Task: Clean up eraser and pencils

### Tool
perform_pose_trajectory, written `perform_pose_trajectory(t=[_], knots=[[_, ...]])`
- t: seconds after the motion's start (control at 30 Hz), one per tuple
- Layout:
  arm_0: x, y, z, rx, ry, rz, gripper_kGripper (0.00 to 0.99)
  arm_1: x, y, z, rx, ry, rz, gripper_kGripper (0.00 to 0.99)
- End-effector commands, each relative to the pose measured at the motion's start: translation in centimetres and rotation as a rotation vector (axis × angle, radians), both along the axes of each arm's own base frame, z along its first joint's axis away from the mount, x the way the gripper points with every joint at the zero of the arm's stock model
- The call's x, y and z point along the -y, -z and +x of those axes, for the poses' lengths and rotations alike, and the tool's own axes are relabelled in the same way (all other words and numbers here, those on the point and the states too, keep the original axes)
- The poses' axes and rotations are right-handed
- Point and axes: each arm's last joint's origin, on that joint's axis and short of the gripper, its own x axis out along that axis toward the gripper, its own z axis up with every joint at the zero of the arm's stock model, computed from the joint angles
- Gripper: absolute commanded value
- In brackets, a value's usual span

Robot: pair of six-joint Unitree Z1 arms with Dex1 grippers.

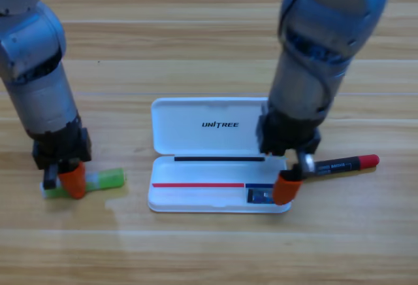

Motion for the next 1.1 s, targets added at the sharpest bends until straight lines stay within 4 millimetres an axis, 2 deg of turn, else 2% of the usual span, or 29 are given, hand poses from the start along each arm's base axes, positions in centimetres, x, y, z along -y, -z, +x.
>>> perform_pose_trajectory(t=[0.03,0.23,0.33,0.43,0.73,1.1], knots=[[0.0,-3.9,-0.1,0.052,0.016,-0.025,0.0,5.8,-3.4,-0.8,0.002,-0.05,-0.034,0.887],[1.1,-7.4,-0.4,0.088,0.057,-0.054,0.0,9.6,0.4,2.8,-0.03,-0.055,-0.156,0.885],[2.1,-8.6,-0.7,0.105,0.084,-0.066,0.0,10.2,2.0,4.6,-0.042,-0.042,-0.16,0.885],[3.2,-9.3,-0.9,0.118,0.113,-0.077,0.0,10.0,3.5,6.2,-0.032,-0.038,-0.154,0.885],[7.3,-8.8,-1.5,0.106,0.197,-0.072,0.0,8.2,6.5,8.7,-0.06,-0.045,-0.146,0.884],[12.3,-6.0,-2.8,0.061,0.272,-0.043,0.0,7.2,9.4,10.0,-0.092,-0.053,-0.161,0.808]])
